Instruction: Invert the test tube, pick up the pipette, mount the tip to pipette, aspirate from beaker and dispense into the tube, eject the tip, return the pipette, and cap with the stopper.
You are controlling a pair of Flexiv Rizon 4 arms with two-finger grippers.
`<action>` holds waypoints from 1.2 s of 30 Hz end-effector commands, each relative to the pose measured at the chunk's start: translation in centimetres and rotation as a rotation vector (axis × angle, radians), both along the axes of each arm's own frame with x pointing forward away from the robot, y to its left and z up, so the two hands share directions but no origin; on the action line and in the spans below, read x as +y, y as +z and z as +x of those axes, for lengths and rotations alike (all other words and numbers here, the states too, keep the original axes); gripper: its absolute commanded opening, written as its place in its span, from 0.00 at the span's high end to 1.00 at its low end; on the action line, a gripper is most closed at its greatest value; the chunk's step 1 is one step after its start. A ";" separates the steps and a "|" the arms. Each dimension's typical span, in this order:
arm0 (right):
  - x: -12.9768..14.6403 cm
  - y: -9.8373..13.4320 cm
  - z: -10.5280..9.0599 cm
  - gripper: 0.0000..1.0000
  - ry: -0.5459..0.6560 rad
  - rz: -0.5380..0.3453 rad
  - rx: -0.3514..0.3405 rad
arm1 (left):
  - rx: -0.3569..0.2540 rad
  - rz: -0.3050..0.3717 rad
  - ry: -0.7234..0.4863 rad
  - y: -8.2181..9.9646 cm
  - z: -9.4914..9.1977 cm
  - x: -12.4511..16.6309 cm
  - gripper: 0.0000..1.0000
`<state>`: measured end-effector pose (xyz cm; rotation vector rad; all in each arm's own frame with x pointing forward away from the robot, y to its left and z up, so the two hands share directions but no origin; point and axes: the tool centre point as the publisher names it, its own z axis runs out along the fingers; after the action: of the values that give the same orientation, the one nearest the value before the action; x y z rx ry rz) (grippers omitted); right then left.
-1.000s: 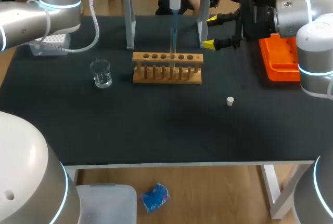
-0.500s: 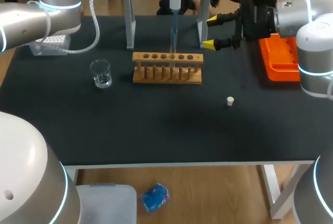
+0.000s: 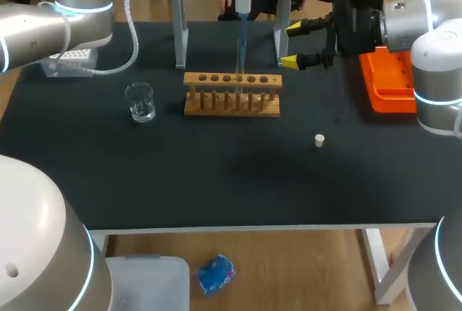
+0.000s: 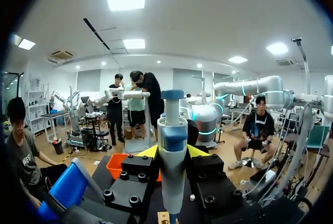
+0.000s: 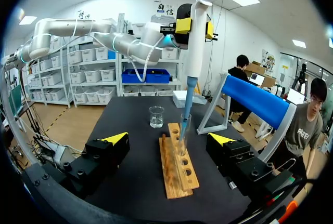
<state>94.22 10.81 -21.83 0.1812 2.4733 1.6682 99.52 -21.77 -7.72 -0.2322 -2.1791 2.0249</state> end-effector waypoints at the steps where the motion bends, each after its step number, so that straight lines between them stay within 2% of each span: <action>1: 0.0 0.0 0.0 0.00 0.000 0.001 -0.001 | -0.001 -0.001 0.001 0.0 0.0 0.0 1.00; 7: -0.3 0.2 0.1 0.00 -0.015 -0.012 -0.011 | -0.001 -0.001 0.001 0.0 0.0 0.0 1.00; 16: -2.0 2.9 0.5 0.00 -0.018 -0.076 -0.057 | -0.001 -0.001 0.001 0.0 0.0 0.0 1.00; 19: -2.7 4.3 0.6 0.00 -0.017 -0.092 -0.073 | -0.001 -0.001 0.001 0.0 0.0 0.0 1.00; 24: -3.6 6.8 1.1 0.00 -0.026 -0.129 -0.014 | -0.001 -0.001 0.001 0.0 0.0 0.0 1.00; 26: -3.8 8.2 1.2 0.00 -0.030 -0.146 -0.021 | -0.001 -0.001 0.001 0.0 0.0 0.0 1.00; 28: -4.0 9.6 1.4 0.00 -0.035 -0.133 0.002 | -0.001 -0.001 0.001 0.0 0.0 0.0 1.00; 33: -3.9 12.7 1.5 0.00 -0.069 -0.136 0.005 | -0.001 -0.001 0.001 0.0 0.0 0.0 1.00; 35: -3.8 14.0 1.2 0.00 -0.079 -0.139 -0.013 | -0.001 -0.001 0.001 0.0 0.0 0.0 1.00; 36: -3.8 14.0 1.2 0.00 -0.079 -0.139 -0.013 | -0.001 -0.001 0.001 0.0 0.0 0.0 1.00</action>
<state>96.32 7.23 -8.87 0.2337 2.4967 1.5071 99.52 -21.78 -7.73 -0.2318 -2.1790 2.0252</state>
